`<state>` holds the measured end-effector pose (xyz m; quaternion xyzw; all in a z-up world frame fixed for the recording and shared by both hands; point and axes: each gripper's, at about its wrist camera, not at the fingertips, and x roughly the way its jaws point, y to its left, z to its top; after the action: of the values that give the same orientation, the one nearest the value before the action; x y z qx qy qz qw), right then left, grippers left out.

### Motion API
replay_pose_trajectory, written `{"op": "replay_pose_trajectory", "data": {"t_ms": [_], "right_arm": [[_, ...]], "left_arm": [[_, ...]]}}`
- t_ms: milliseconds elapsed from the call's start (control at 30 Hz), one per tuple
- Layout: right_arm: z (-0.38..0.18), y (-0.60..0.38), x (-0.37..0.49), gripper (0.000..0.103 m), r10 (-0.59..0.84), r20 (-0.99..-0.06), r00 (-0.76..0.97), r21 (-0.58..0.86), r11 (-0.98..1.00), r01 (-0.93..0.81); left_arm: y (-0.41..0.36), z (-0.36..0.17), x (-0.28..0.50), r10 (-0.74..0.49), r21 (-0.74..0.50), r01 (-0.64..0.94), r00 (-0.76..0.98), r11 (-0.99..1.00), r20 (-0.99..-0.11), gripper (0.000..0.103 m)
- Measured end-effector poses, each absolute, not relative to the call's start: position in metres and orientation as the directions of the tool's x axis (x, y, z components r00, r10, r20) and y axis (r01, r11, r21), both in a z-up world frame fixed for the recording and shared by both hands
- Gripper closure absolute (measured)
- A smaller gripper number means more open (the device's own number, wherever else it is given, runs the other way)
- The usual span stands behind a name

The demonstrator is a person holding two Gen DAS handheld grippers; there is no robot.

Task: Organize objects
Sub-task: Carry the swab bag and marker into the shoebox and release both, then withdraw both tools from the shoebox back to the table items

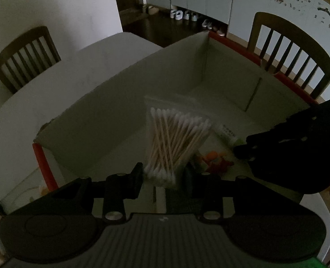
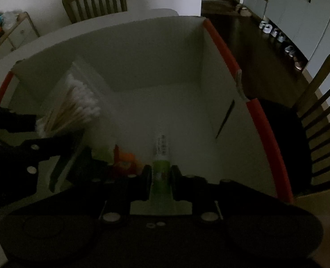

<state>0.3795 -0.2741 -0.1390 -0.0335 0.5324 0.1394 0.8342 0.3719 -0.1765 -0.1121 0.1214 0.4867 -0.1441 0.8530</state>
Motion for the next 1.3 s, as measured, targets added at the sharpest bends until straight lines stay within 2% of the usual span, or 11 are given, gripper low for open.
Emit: {"op": "replay_pose_trajectory", "data": {"t_ms": [167,233,300,400,767,1067,1167,1300], "right_arm": [[-0.133,-0.279,0.375,0.073,0.218,-0.891,0.399,0.109,0.954,-0.278],[-0.129,-0.283,0.374,0.069,0.223,-0.886,0.407,0.112,0.954,-0.279],[-0.125,-0.285,0.371,0.066,0.225,-0.881,0.416,0.113,0.954,-0.277],[-0.118,-0.29,0.368,0.063,0.233,-0.873,0.428,0.117,0.953,-0.28],[-0.083,-0.292,0.339,0.054,0.284,-0.827,0.486,0.137,0.939,-0.316],[-0.051,-0.281,0.315,0.048,0.324,-0.787,0.524,0.15,0.926,-0.348],[-0.044,-0.274,0.305,0.047,0.329,-0.774,0.542,0.146,0.924,-0.352],[-0.033,-0.264,0.293,0.042,0.338,-0.756,0.561,0.155,0.925,-0.348]], "left_arm": [[-0.171,-0.113,0.372,-0.14,0.051,0.361,0.483,0.931,-0.864,0.065],[-0.17,-0.112,0.371,-0.138,0.058,0.363,0.492,0.93,-0.86,0.062],[-0.169,-0.111,0.368,-0.135,0.066,0.362,0.503,0.93,-0.854,0.053],[-0.166,-0.109,0.364,-0.145,0.061,0.362,0.515,0.93,-0.845,0.049],[-0.151,-0.09,0.339,-0.194,0.019,0.36,0.546,0.933,-0.815,0.048],[-0.126,-0.056,0.31,-0.228,0.004,0.353,0.613,0.935,-0.756,0.048],[-0.117,-0.046,0.299,-0.237,0.01,0.359,0.634,0.933,-0.736,0.037],[-0.101,-0.033,0.287,-0.257,0.002,0.369,0.651,0.929,-0.714,0.037]]}}
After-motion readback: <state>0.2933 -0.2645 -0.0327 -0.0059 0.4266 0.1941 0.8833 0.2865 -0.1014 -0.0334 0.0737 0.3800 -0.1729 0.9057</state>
